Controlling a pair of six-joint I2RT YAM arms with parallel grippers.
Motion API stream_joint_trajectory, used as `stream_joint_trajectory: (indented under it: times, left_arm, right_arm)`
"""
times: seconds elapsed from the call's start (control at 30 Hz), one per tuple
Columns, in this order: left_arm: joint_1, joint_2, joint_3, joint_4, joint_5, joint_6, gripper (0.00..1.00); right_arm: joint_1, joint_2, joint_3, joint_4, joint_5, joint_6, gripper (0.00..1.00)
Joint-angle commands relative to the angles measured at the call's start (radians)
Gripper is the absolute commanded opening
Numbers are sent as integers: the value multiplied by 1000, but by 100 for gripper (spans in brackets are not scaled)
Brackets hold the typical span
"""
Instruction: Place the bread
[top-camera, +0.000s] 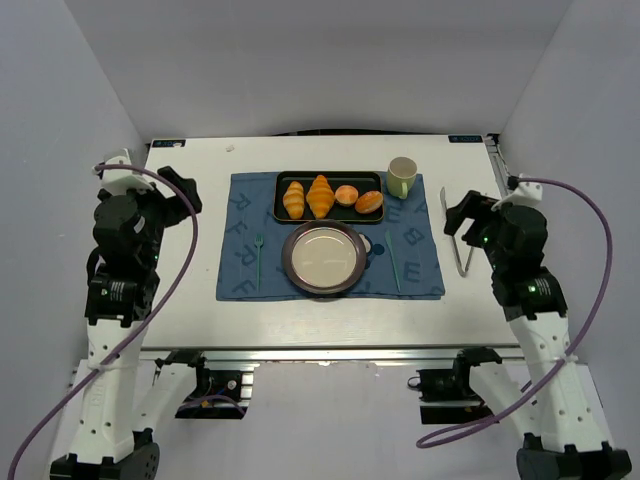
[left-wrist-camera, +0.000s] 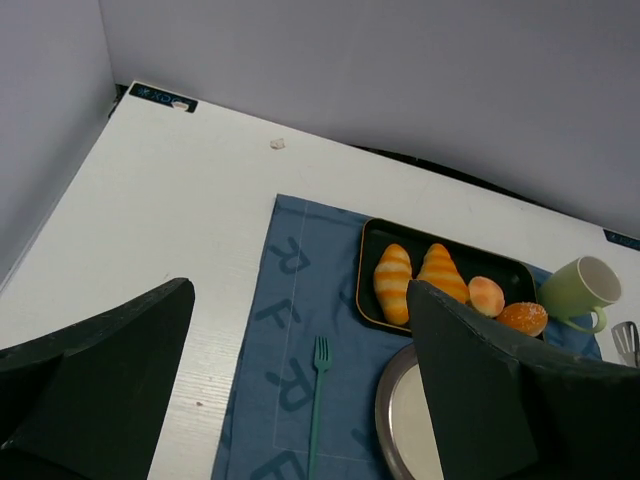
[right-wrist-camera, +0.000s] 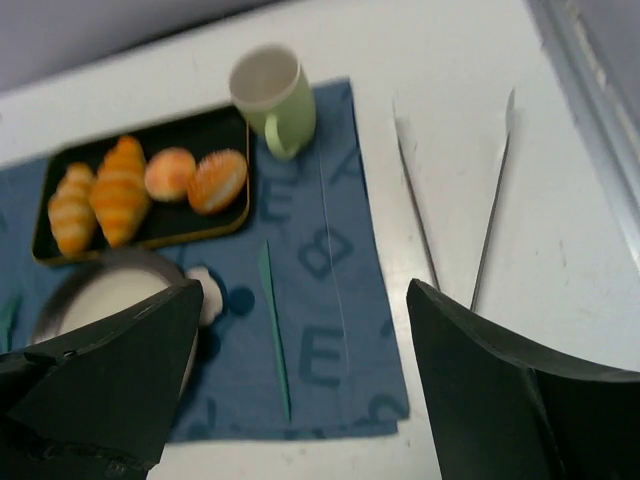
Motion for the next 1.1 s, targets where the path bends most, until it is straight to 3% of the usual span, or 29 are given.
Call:
stream_joint_trajectory:
  times: [0.0,0.13,0.23,0.4,0.6,0.77,1.07]
  left_arm:
    - [-3,-61,30,-14,-21,5,98]
    - [-3,-93,66,-75,-84,38,98]
    - [-3,-93,77,-83,-73,48,98]
    - [-3,-27,59,-108,-64,61,98]
    - [-3,34,16,-68,-82,58,98]
    - [-3,40,7,-42,-81,81,98]
    - [-3,56,-30,-23,-70,97,98]
  right_arm:
    - [4,45,55,-110,-97,-61,89]
    - [4,163,170,-248,-216,-121,89]
    - [2,221,204,-268,-73,-67,89]
    - [-51,327,173,-158,41,-109,90]
    - [-179,539,174,-86,-51,-95,89]
    - [-184,690,197,-49,-47,-208,89]
    - [-203,810,167,3,-18,-251,89]
